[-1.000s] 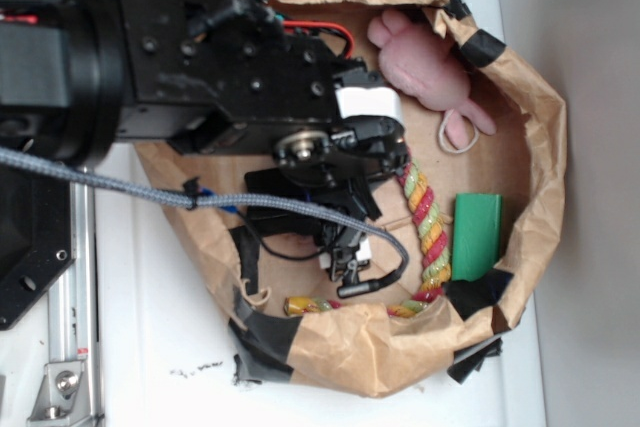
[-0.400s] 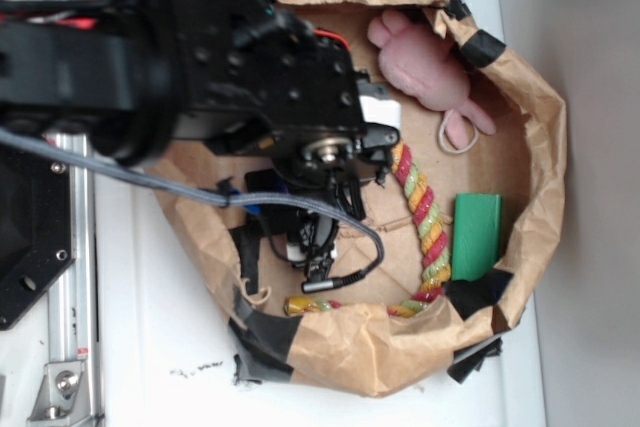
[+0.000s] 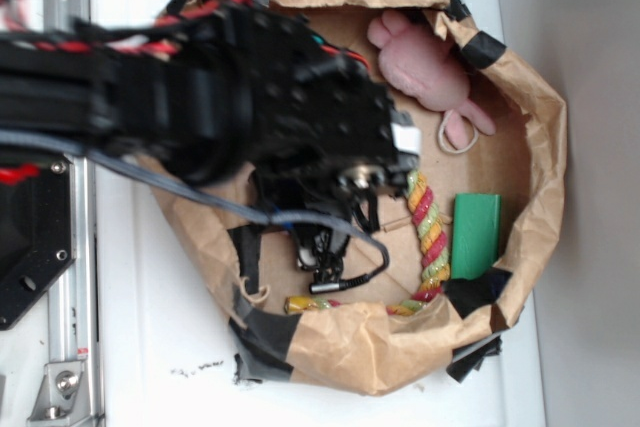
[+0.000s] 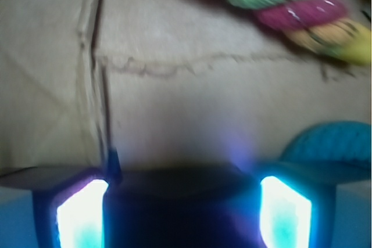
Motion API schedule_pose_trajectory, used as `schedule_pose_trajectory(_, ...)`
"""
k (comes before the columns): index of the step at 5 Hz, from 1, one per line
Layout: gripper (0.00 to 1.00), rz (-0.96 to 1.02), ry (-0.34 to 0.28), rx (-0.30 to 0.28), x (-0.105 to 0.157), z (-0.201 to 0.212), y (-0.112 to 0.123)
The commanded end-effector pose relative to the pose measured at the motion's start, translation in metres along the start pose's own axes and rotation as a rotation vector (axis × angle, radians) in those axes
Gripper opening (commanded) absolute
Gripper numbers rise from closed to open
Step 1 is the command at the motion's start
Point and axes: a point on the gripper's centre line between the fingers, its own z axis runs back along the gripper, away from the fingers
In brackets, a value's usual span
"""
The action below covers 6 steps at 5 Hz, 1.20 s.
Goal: Grab the black box.
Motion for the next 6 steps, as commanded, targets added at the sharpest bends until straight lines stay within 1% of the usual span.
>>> schedule_pose_trajectory(1,0.0,-0.041,0.01,-0.002,-0.008,-0.012,-0.006)
schedule_pose_trajectory(2,0.0,-0.01,-0.037,0.018,-0.004,0.007,-0.002)
schedule_pose_trajectory(3,0.0,0.013,-0.153,0.025,0.012,0.049,0.005)
schedule_pose_trajectory(4,0.0,0.008,-0.256,0.044,0.022,0.086,0.003)
schedule_pose_trajectory(5,0.0,0.008,-0.331,0.042,0.023,0.12,0.004)
schedule_pose_trajectory(6,0.0,0.011,-0.353,0.046,0.022,0.129,0.009)
